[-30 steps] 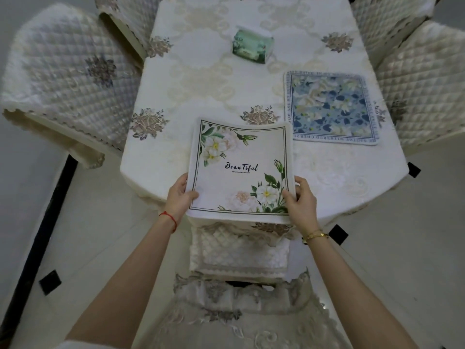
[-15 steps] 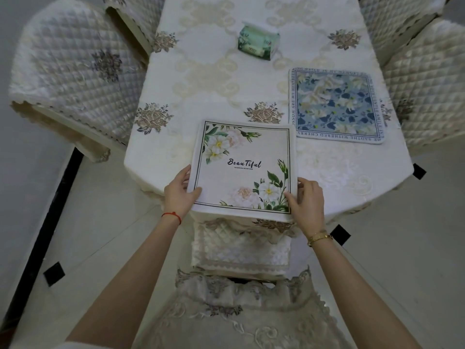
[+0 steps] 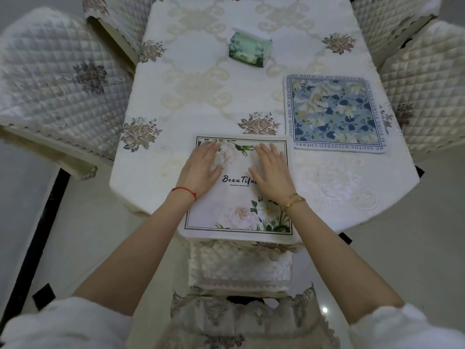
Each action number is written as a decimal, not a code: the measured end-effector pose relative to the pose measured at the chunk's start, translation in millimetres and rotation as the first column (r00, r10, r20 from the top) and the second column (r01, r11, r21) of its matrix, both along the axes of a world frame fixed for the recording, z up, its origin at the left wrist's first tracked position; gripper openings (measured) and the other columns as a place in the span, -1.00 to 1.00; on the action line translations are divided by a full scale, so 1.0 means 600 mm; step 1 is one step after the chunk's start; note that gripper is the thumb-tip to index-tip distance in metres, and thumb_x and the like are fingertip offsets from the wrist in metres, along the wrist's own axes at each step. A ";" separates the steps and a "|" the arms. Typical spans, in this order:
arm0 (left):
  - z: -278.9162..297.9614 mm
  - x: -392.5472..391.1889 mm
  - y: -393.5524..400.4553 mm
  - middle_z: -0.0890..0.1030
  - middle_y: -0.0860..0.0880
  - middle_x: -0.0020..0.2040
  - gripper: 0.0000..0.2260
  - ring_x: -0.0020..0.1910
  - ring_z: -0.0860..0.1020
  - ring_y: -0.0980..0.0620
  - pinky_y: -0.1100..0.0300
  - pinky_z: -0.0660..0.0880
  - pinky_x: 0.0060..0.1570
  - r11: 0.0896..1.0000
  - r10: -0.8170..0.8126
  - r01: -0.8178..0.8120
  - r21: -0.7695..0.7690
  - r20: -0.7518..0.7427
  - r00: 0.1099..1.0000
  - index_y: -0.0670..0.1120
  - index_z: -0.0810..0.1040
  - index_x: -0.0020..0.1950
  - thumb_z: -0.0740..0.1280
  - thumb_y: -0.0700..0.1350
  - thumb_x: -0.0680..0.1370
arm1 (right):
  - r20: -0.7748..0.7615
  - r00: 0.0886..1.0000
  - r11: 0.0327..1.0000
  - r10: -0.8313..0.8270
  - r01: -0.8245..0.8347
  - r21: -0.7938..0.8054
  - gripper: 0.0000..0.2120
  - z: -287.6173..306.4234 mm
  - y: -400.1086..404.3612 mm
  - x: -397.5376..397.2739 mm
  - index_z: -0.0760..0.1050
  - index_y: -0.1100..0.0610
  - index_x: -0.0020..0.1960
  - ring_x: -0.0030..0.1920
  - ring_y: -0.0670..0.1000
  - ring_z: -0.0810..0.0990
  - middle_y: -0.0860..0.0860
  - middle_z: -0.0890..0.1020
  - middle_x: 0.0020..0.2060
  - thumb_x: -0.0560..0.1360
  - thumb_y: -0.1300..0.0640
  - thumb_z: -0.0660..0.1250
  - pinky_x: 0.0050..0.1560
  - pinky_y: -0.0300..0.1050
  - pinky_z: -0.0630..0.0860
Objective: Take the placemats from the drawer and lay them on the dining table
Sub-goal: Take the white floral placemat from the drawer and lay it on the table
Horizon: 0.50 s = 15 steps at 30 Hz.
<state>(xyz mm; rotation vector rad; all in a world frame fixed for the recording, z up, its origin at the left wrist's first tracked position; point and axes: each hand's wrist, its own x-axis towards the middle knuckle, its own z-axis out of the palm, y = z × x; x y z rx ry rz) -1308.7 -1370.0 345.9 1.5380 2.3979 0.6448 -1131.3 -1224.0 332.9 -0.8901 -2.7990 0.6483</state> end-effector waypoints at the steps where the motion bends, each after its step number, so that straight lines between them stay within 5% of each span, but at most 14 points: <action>1: -0.006 -0.004 0.015 0.25 -0.17 0.51 -0.49 0.52 0.14 -0.13 0.02 0.03 0.51 0.999 -0.028 0.027 -0.029 -0.024 0.999 -0.17 0.24 0.50 0.25 -0.08 0.58 | 0.017 1.000 1.000 0.015 -0.015 0.010 -0.41 -0.004 0.005 -0.015 0.08 0.12 0.57 0.57 0.07 -0.06 0.04 0.12 0.56 0.63 -0.09 0.12 0.54 0.06 -0.17; 6: -0.045 -0.021 0.050 -0.03 -0.07 0.58 -0.38 0.56 -0.10 -0.04 0.03 -0.12 0.52 0.984 -0.040 0.029 -0.175 -0.055 0.998 -0.11 0.00 0.57 0.15 0.07 0.61 | 0.143 0.988 0.997 0.059 -0.066 0.041 -0.36 -0.026 0.022 -0.060 -0.06 0.10 0.59 0.57 0.05 -0.17 0.03 -0.05 0.58 0.63 -0.16 0.04 0.53 0.06 -0.26; 15: -0.053 -0.034 0.020 -0.10 -0.02 0.59 -0.35 0.56 -0.14 0.04 0.12 -0.17 0.52 0.972 -0.027 0.008 -0.233 -0.080 0.996 -0.07 -0.10 0.58 0.03 0.21 0.61 | 0.202 0.979 0.998 -0.002 -0.011 0.064 -0.24 -0.033 0.040 -0.010 -0.11 0.13 0.59 0.57 0.00 -0.12 0.02 -0.05 0.58 0.58 -0.30 -0.01 0.54 0.00 -0.23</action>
